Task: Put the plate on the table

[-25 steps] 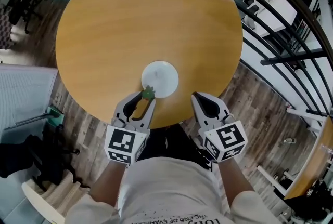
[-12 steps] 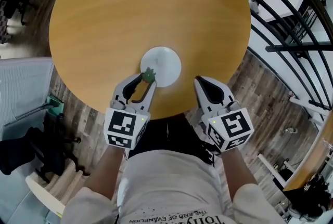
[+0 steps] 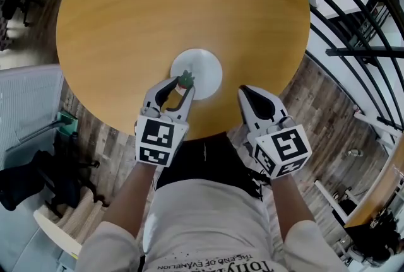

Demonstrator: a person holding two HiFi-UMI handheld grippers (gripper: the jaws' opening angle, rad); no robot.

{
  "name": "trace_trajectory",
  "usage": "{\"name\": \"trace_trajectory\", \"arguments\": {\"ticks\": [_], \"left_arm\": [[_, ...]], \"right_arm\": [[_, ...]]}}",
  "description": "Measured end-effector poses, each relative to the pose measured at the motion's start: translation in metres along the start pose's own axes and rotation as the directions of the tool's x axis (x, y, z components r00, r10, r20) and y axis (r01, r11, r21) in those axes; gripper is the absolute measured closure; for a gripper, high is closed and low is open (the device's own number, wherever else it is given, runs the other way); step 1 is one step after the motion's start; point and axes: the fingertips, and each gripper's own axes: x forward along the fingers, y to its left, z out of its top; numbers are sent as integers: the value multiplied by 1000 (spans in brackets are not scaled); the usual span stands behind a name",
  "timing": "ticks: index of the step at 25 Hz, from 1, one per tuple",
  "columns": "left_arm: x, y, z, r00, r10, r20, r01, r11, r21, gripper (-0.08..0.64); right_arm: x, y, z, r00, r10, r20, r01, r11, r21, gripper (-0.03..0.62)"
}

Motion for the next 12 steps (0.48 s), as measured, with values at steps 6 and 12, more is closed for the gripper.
{"name": "trace_trajectory", "arguments": {"ticks": [6, 12], "left_arm": [[24, 2, -12, 999, 5, -43, -5, 1000, 15, 411], [41, 4, -18, 996, -1, -94, 6, 999, 47, 411]], "right_arm": [[3, -8, -10, 1000, -7, -10, 7, 1000, 13, 566], [5, -13, -11, 1000, -11, -10, 11, 1000, 19, 566]]}}
